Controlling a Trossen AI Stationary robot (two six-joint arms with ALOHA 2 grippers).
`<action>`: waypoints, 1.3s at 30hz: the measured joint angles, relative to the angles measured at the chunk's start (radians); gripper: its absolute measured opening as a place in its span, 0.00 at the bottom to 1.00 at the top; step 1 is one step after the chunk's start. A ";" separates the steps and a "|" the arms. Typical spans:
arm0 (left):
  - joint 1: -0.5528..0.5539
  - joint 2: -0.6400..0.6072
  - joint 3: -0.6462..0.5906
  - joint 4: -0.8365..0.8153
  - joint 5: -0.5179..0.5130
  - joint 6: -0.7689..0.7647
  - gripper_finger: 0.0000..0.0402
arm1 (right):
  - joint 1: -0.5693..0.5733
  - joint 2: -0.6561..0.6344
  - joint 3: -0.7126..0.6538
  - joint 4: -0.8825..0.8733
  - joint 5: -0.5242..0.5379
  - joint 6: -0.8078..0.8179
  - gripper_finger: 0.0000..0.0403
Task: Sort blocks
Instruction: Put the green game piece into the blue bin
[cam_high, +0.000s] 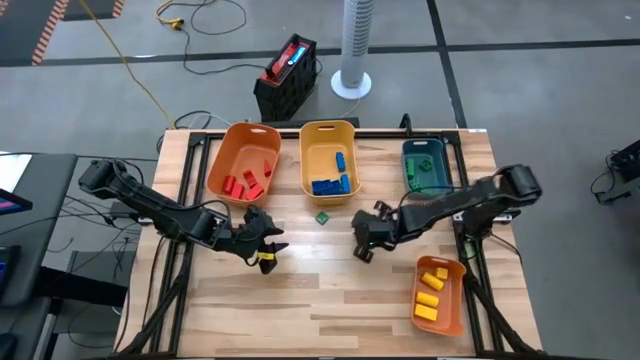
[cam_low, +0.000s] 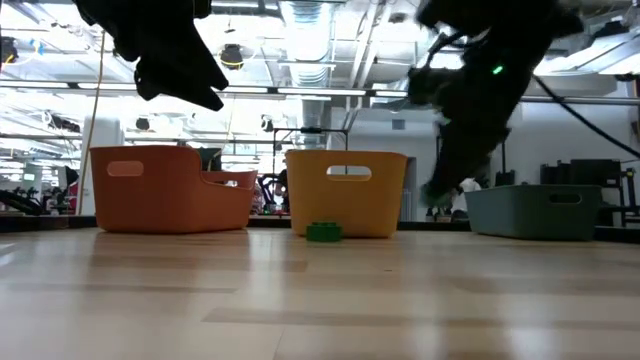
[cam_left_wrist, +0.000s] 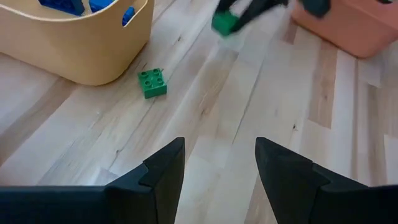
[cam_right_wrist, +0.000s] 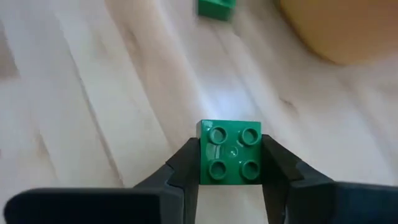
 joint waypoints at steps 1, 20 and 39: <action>0.000 -0.001 0.000 0.003 0.000 0.000 0.47 | -0.002 -0.037 0.000 -0.054 0.004 0.000 0.32; 0.022 -0.020 0.001 0.047 0.017 -0.022 0.47 | -0.656 -0.402 0.053 -0.713 0.021 0.202 0.31; 0.022 -0.021 0.001 0.047 0.059 -0.043 0.47 | -0.948 -0.332 -0.018 -0.611 -0.232 0.011 0.56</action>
